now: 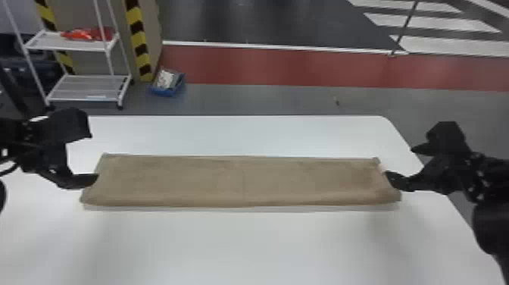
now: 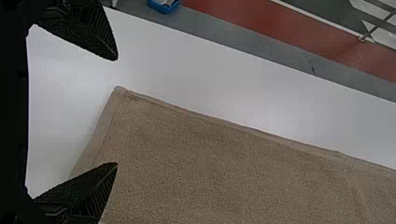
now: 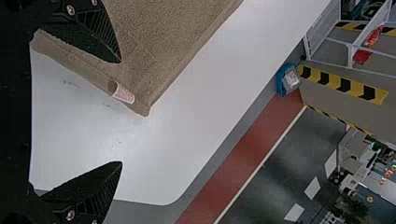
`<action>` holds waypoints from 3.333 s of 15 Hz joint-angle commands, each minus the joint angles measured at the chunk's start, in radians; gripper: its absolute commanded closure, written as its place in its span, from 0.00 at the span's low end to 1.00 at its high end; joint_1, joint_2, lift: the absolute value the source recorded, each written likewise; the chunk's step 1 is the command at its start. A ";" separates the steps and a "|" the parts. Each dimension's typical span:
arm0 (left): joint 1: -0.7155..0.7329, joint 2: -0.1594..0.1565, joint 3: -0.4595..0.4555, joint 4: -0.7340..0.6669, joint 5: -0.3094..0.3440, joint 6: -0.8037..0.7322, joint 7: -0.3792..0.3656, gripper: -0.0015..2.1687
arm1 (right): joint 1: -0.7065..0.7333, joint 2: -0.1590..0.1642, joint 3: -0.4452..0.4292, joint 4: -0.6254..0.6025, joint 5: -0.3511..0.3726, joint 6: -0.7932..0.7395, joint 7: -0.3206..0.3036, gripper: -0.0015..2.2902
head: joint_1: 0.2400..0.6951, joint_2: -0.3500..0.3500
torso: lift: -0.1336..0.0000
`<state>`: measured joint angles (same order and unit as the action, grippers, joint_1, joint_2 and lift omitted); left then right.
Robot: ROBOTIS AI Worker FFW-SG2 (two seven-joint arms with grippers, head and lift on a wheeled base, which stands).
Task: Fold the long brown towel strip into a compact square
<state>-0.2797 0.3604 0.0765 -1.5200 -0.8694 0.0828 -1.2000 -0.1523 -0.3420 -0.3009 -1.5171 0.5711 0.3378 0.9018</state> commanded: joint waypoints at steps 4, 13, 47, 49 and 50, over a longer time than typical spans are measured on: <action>0.007 0.000 0.003 -0.014 0.001 0.002 -0.007 0.04 | 0.011 -0.002 -0.007 0.000 -0.007 -0.016 0.000 0.05 | 1.00 0.34 | 0.07; 0.025 -0.029 0.077 -0.051 0.130 0.242 -0.006 0.04 | 0.016 -0.002 -0.011 0.000 -0.014 -0.016 -0.001 0.05 | 1.00 0.36 | 0.07; -0.133 -0.212 0.054 0.032 0.372 1.196 0.344 0.35 | 0.051 -0.006 -0.034 0.037 -0.014 -0.096 -0.006 0.05 | 1.00 0.32 | 0.07; -0.144 -0.207 0.054 0.043 0.369 1.196 0.297 0.57 | 0.051 -0.006 -0.034 0.038 -0.014 -0.099 -0.006 0.05 | 1.00 0.32 | 0.07; -0.144 -0.207 0.054 0.043 0.368 1.196 0.295 0.71 | 0.054 -0.003 -0.034 0.040 -0.014 -0.099 -0.006 0.05 | 1.00 0.31 | 0.07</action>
<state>-0.4200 0.1516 0.1304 -1.4811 -0.4996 1.2789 -0.9026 -0.0990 -0.3481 -0.3344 -1.4796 0.5568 0.2412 0.8958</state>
